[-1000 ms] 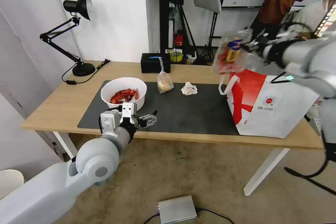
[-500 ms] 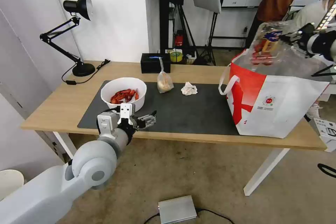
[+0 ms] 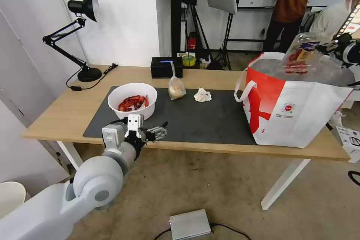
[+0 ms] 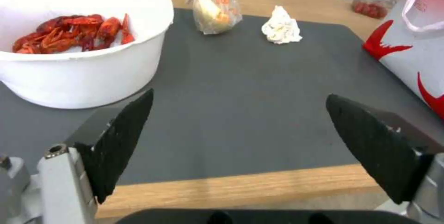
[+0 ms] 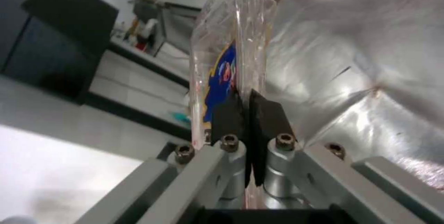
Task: Pick up the trash from the table and place it into the takeout bag.
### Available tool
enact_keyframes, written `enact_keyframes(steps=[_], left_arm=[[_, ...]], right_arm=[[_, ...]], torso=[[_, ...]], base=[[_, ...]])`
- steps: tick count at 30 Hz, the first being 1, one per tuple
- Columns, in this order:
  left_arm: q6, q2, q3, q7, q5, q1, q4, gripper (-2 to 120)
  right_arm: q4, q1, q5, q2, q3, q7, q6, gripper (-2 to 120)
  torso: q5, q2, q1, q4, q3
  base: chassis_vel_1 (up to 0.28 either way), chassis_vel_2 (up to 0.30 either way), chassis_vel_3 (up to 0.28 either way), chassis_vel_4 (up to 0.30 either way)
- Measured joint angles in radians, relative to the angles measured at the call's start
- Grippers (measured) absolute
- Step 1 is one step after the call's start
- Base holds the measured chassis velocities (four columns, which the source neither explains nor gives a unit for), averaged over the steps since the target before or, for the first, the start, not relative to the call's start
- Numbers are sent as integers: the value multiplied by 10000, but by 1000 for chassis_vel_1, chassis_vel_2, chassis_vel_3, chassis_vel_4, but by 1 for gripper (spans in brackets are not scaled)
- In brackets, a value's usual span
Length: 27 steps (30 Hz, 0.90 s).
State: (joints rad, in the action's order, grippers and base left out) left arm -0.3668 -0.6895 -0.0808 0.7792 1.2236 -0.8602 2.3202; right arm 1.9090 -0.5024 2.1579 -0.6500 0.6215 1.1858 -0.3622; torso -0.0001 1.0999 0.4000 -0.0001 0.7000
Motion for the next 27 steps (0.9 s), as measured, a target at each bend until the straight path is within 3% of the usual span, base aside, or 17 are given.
enact_keyframes(steps=[3, 12, 27], left_arm=[[2, 0, 24, -1, -10, -44, 8, 100], [22, -67, -37, -14, -16, 34, -72, 100], [25, -109, -82, -23, -23, 67, -178, 100]], right_arm=[[-202, 9, -228, -58, -66, -23, 0, 0], [-520, -131, -2600, -307, -656, -802, -207, 0], [-949, -275, -3781, -816, -1189, -1242, -302, 0]], torso=[[1, 0, 0, 0, 0], [1, 0, 0, 0, 0], [1, 0, 0, 0, 0]], base=[[0, 0, 0, 0], [0, 0, 0, 0], [0, 0, 0, 0]])
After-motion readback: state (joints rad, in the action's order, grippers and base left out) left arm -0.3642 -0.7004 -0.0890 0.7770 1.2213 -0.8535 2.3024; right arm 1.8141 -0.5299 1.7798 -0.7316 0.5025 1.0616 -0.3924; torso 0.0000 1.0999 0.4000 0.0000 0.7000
